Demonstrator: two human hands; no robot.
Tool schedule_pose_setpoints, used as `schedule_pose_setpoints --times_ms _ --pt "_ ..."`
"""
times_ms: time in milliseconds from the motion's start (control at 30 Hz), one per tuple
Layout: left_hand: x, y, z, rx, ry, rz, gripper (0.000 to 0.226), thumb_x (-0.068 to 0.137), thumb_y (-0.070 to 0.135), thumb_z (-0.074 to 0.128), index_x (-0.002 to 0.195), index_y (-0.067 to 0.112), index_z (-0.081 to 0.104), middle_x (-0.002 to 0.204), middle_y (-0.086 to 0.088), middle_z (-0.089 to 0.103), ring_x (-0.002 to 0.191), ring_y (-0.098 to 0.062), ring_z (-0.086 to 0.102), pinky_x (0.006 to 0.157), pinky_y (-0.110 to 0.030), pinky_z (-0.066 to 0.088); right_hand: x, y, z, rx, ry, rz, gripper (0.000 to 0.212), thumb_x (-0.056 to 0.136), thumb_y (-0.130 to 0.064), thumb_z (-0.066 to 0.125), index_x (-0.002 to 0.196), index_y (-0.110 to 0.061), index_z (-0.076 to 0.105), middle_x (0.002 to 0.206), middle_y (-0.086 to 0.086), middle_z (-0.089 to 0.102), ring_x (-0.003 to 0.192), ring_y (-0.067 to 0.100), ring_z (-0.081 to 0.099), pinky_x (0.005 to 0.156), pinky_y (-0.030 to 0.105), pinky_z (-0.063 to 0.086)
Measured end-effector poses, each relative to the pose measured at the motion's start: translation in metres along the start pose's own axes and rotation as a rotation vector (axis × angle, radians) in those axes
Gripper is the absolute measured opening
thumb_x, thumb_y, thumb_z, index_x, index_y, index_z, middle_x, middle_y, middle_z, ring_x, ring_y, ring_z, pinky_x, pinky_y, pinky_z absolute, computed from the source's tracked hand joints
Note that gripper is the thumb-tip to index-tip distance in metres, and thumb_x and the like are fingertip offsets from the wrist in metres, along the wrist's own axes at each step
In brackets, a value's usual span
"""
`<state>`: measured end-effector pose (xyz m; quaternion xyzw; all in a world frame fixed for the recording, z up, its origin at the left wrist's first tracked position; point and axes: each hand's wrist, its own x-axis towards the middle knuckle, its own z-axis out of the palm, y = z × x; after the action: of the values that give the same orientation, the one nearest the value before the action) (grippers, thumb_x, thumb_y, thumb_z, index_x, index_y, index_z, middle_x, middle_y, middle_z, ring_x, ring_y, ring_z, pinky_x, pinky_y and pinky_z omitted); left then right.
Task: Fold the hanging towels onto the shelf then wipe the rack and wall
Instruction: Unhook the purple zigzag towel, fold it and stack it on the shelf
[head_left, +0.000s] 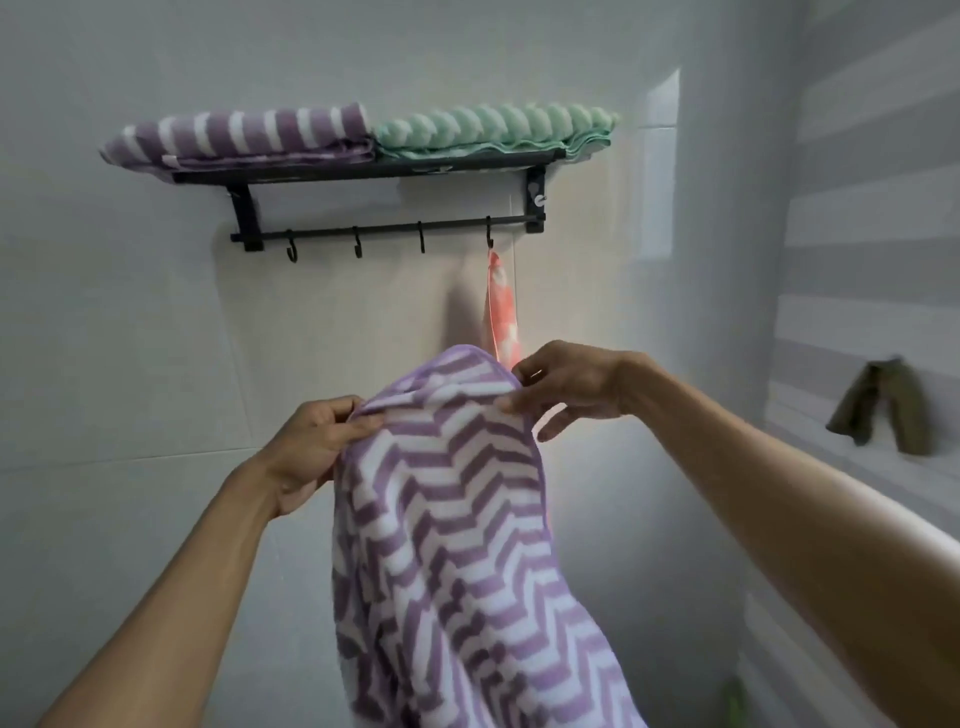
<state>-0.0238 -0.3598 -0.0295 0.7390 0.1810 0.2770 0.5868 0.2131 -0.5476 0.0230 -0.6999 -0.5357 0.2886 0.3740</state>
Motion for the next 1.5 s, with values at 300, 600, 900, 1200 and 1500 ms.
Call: schedule_pose_setpoints --times_ms 300,600,900,1200,1500 --pt "0.009 0.008 0.038 -0.08 -0.2 0.003 0.042 0.083 0.022 0.078 0.121 0.007 0.07 0.124 -0.021 0.068 0.113 -0.037 0.065 0.102 -0.054 0.05 0.02 -0.006 0.023 0.218 0.031 -0.244 0.013 0.102 -0.02 0.059 0.099 -0.012 0.068 0.092 0.004 0.07 0.078 0.015 0.066 0.064 0.027 0.057" --pt "0.018 0.007 0.037 -0.096 0.002 0.072 0.051 0.083 0.043 0.064 0.108 0.0 0.072 0.097 -0.016 0.07 0.082 -0.026 0.064 0.074 -0.041 0.057 0.026 0.004 0.026 -0.012 0.25 -0.268 0.016 0.094 -0.029 0.072 0.081 -0.019 0.071 0.077 -0.004 0.07 0.069 0.008 0.066 0.066 0.022 0.056" --pt "0.027 0.013 0.052 -0.189 0.105 0.08 0.026 0.1 0.022 0.056 0.102 0.002 0.073 0.086 -0.012 0.072 0.071 -0.023 0.066 0.064 -0.036 0.06 0.044 0.001 0.054 -0.24 0.625 -0.249 0.014 0.096 -0.026 0.066 0.091 -0.013 0.068 0.076 -0.006 0.066 0.067 0.01 0.063 0.056 0.016 0.045" --pt "0.038 0.03 0.057 -0.276 0.258 -0.019 0.018 0.093 0.019 0.068 0.085 0.004 0.074 0.093 -0.012 0.071 0.08 -0.021 0.067 0.068 -0.034 0.057 0.048 -0.004 0.086 -0.163 0.477 -0.307 0.045 0.076 -0.041 0.084 0.102 -0.013 0.06 0.091 -0.004 0.071 0.08 0.012 0.069 0.071 0.032 0.059" --pt "0.036 0.025 0.045 -0.015 0.177 0.046 0.026 0.093 0.04 0.065 0.112 0.027 0.075 0.113 0.013 0.072 0.11 -0.014 0.06 0.094 -0.039 0.04 0.051 -0.023 0.092 0.158 0.515 -0.24 0.028 0.098 -0.02 0.058 0.072 -0.013 0.063 0.065 0.0 0.057 0.061 0.015 0.053 0.058 0.027 0.047"
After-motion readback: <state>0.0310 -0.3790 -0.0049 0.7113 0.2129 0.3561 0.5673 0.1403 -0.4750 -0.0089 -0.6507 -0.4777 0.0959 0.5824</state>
